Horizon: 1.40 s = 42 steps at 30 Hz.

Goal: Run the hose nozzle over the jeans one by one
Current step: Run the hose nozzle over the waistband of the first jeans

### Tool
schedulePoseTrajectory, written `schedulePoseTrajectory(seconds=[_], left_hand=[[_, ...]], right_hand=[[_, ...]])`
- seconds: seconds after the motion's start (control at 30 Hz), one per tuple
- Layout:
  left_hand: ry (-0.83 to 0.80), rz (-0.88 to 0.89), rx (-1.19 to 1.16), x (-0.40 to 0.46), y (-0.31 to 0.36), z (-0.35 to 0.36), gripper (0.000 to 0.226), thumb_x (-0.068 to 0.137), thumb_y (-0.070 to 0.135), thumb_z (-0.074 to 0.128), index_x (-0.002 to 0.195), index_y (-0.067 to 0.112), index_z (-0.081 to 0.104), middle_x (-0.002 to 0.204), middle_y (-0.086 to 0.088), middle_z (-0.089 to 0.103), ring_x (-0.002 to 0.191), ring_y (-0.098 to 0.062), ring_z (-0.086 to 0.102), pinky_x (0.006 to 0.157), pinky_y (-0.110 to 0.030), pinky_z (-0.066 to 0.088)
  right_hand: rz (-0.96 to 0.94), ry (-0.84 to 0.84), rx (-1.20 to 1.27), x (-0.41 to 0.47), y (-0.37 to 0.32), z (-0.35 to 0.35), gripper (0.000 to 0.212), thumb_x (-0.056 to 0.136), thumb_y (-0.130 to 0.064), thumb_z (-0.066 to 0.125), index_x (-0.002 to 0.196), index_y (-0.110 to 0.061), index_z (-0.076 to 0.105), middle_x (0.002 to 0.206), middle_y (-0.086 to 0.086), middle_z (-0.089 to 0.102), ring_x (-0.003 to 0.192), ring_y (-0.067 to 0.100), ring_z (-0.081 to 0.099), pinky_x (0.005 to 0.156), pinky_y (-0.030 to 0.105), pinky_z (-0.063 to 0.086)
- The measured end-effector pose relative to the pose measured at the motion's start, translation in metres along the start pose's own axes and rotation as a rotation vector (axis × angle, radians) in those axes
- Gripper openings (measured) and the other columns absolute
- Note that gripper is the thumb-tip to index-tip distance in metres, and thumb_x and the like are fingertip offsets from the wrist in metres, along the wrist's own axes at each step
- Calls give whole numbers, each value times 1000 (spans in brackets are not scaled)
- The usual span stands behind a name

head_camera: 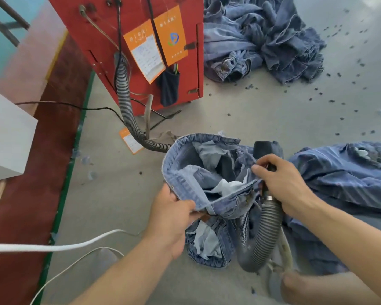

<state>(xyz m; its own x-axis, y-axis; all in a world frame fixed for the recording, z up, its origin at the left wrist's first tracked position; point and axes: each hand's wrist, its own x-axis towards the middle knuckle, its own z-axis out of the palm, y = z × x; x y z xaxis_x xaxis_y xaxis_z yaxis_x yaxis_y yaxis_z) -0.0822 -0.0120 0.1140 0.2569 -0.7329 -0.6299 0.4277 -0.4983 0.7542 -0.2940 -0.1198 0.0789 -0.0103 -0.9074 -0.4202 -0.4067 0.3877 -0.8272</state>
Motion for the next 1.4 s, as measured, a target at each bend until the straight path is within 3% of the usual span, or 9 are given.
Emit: schedulePoseTrajectory(seconds=[0.13, 0.27, 0.4, 0.63, 0.87, 0.97, 1.07, 1.2, 1.4], left_hand=[[119, -77, 843, 13, -14, -10, 115, 88, 14, 77, 162, 17, -11, 165, -7, 25, 146, -30, 38, 112, -43, 44], [199, 629, 1564, 41, 1, -16, 111, 91, 38, 69, 162, 19, -13, 165, -11, -32, 156, -35, -17, 124, -54, 8], [-137, 697, 1264, 66, 30, 0, 104, 82, 82, 52, 163, 26, 18, 171, 0, 17, 157, -16, 16, 129, -43, 15], [-440, 343, 722, 58, 13, 31, 43, 79, 74, 69, 109, 43, 75, 78, 31, 69, 64, 16, 59, 63, -9, 44], [-396, 362, 487, 43, 3, 47, 36, 86, 63, 68, 70, 30, 67, 77, 21, 60, 68, 3, 57, 69, -11, 40], [-416, 382, 307, 43, 12, 47, 40, 88, 66, 64, 87, 27, 72, 102, -18, 64, 88, -19, 59, 83, -48, 50], [-318, 439, 376, 44, 12, 47, 39, 92, 66, 57, 73, 32, 61, 64, 2, 47, 63, -13, 45, 65, -31, 40], [-146, 432, 451, 54, 13, 38, 34, 88, 68, 56, 76, 38, 64, 60, 14, 54, 55, -2, 48, 55, -16, 40], [-261, 223, 0, 58, 27, 29, 18, 104, 23, 57, 101, 20, 74, 107, -18, 73, 99, -28, 67, 104, -53, 50]], right_hand=[[27, -241, 187, -10, -24, -24, 14, 98, -10, 68, 88, -20, 71, 67, 7, 58, 50, 20, 55, 49, 33, 53], [-45, -448, 179, -26, -49, -49, 8, 85, -18, 73, 91, -16, 69, 69, 13, 57, 53, 23, 56, 48, 29, 53], [-112, -649, 79, -37, -64, -67, 24, 82, -23, 74, 97, -6, 65, 73, 21, 55, 60, 31, 53, 56, 38, 53], [-76, -579, 203, -28, -66, -65, 26, 79, -21, 74, 95, -4, 61, 76, 22, 51, 63, 32, 48, 63, 41, 46], [-63, -404, 266, -24, -67, -50, 6, 86, -15, 70, 85, -19, 66, 66, 12, 55, 46, 22, 53, 43, 29, 51], [-49, -348, 229, -22, -63, -42, 21, 98, -7, 64, 81, -21, 66, 70, 11, 55, 46, 21, 51, 42, 28, 49], [-160, -345, 54, -25, -62, -43, 15, 100, -19, 66, 96, -32, 71, 67, 12, 58, 48, 22, 54, 43, 31, 50], [-322, -352, -46, -33, -74, -89, 71, 97, -41, 73, 143, -73, 30, 66, 15, 69, 47, 32, 63, 46, 37, 53], [-154, -439, -210, -37, -83, -144, 65, 59, -82, 83, 89, -25, 76, 56, 21, 61, 35, 36, 46, 36, 31, 44]])
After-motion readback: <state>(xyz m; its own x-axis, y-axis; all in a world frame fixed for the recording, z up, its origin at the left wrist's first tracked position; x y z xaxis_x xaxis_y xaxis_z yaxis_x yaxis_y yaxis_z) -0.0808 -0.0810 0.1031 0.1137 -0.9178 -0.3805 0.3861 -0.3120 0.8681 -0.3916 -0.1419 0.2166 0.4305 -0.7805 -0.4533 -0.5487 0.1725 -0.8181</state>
